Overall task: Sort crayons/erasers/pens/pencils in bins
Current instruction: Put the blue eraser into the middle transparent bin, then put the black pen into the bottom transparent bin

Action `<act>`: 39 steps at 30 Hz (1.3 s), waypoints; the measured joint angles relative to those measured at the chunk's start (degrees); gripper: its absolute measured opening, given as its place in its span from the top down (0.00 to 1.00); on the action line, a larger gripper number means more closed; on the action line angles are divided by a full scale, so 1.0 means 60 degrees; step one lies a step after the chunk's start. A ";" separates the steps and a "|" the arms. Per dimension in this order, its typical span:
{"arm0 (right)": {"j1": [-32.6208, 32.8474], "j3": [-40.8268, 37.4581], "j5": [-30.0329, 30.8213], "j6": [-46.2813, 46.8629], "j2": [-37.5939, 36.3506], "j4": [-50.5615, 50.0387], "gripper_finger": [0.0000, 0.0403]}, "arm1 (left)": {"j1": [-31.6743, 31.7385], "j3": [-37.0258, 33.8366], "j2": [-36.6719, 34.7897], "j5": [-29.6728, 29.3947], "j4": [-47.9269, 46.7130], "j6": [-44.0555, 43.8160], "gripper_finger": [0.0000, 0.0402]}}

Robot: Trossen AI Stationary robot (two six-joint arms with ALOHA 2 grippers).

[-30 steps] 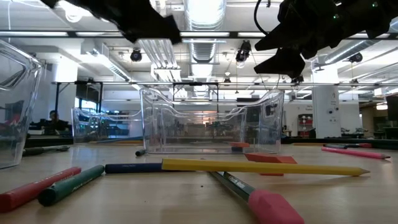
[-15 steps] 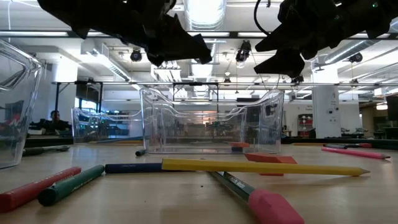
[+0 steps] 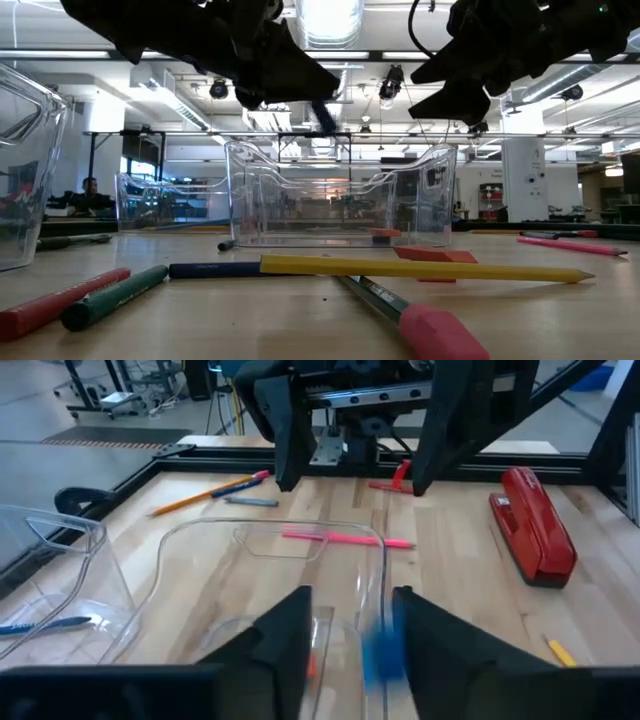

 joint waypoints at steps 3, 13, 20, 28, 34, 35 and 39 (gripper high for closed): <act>0.0000 -0.0018 0.0000 0.0000 0.0000 0.0000 0.08 | 0.0000 -0.0015 -0.0202 -0.0007 -0.0075 -0.0031 0.61; 0.0000 -0.0044 0.0004 -0.0071 0.0000 -0.0007 0.08 | -0.0044 -0.0147 -0.1633 -0.0103 -0.1379 -0.0941 0.59; 0.0000 -0.0044 0.0004 -0.0074 0.0000 -0.0006 0.08 | -0.0243 -0.0182 -0.2485 -0.0676 -0.3073 -0.1737 0.59; 0.0000 -0.0044 0.0004 -0.0073 0.0000 -0.0004 0.08 | -0.0521 -0.0182 -0.3310 -0.1888 -0.5490 -0.3017 0.59; 0.0000 -0.0044 0.0004 -0.0072 0.0000 0.0000 0.08 | -0.0532 -0.0186 -0.4090 -0.2495 -0.7988 -0.4373 0.59; 0.0000 -0.0045 0.0004 -0.0071 0.0000 -0.0004 0.08 | -0.0532 -0.0184 -0.4177 -0.2676 -0.8539 -0.4766 0.59; 0.0000 -0.0017 0.0004 -0.0068 0.0000 -0.0006 0.08 | -0.0525 -0.0274 -0.4361 -0.2811 -1.0430 -0.6570 0.59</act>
